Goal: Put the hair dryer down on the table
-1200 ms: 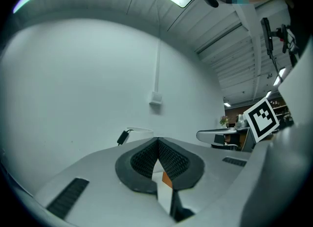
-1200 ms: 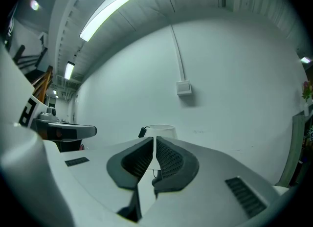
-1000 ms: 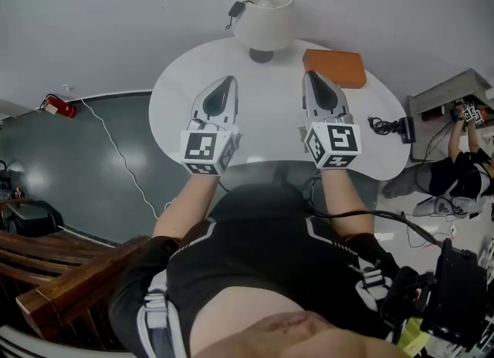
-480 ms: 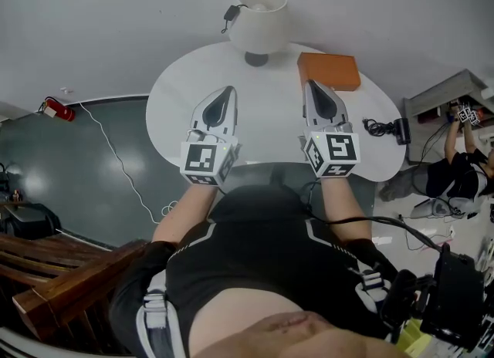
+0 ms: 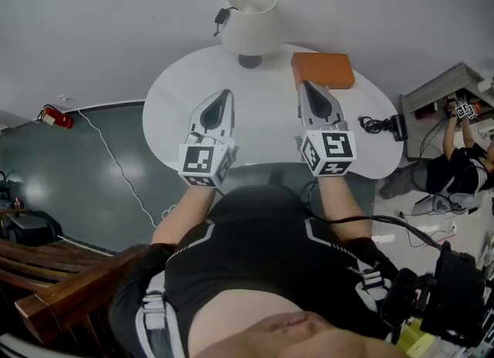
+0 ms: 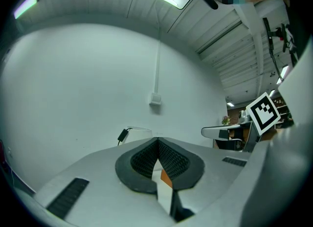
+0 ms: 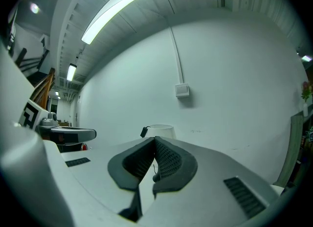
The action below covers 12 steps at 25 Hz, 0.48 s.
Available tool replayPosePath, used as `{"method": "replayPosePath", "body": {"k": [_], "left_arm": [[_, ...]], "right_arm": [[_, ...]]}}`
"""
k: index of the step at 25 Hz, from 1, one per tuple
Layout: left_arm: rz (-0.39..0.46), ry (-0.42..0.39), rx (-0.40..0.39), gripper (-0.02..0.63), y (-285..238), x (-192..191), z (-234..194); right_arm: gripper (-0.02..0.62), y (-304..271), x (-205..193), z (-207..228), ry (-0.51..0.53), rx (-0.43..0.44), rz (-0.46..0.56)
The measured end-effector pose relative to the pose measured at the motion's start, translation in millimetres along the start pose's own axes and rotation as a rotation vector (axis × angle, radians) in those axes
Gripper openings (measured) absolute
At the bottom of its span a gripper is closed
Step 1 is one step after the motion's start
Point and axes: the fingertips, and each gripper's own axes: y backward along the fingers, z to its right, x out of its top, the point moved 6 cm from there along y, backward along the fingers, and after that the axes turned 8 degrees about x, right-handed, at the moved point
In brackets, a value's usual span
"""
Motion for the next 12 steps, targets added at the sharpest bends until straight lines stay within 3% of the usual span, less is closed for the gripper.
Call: {"method": "replayPosePath", "body": {"k": [12], "left_arm": [[0.000,-0.013,-0.023,0.032,-4.6,1.8,3.5]], "right_arm": [[0.029,-1.1,0.0,-0.7,-0.008,0.000,0.009]]}}
